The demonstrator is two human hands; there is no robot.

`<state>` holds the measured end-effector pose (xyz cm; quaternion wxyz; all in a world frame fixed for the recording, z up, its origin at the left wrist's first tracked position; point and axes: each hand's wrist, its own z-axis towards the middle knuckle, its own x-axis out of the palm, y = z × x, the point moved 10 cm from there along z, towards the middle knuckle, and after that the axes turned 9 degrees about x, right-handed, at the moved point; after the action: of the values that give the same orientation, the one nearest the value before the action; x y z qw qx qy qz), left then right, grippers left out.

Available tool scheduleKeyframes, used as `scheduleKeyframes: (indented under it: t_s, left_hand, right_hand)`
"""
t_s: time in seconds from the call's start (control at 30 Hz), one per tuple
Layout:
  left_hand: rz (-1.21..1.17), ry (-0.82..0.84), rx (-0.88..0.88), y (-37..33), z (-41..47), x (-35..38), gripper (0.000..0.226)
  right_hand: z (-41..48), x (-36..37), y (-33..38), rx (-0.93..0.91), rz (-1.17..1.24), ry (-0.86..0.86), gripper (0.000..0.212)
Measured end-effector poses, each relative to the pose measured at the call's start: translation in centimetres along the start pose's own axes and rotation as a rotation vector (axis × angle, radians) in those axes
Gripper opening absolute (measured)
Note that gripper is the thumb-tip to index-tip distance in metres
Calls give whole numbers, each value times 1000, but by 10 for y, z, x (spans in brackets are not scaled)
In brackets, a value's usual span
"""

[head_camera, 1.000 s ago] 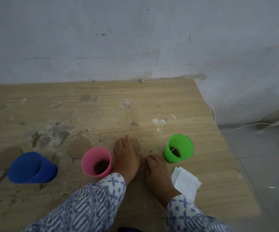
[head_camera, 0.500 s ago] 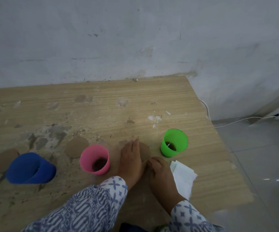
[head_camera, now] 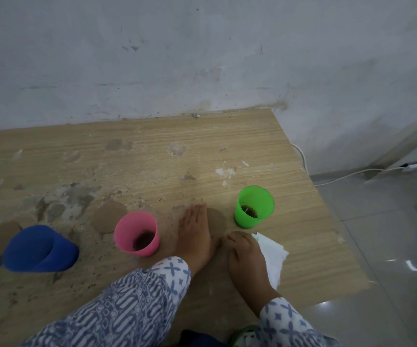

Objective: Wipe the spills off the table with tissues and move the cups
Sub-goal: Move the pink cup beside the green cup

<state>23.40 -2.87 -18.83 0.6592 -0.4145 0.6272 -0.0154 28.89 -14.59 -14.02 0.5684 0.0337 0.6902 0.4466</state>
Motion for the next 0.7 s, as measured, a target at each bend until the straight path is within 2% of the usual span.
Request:
scheduleKeyframes:
  t_s: [0.1,0.17,0.27,0.37,0.43,0.5,0.7]
  left_hand:
    - [-61,-16,30,-10,-1,-5,100]
    - [-118,-38,80,-25,0,-9,103]
    - [-228,-51,129,-48,5,-13,104]
    - [-343,-44,130,-62,13,-15,103]
    - [-416,-26,119,-67,18,-14,101]
    - [-446,4,118,-70,21,-12,95]
    - [-482,-2,126,-69,23,-9,73]
  right_hand:
    - [-1,-24,-9,60,50,-107,22]
    - [0,-35,-28,181,113,-170,11]
    - [4,-42,-57,411,315,-186,21]
    - [16,-42,-67,505,425,-155,38]
    - [25,-38,-68,528,455,-88,55]
    - [33,-34,-64,512,480,-25,62]
    - [37,-29,-50,452,564,85,57]
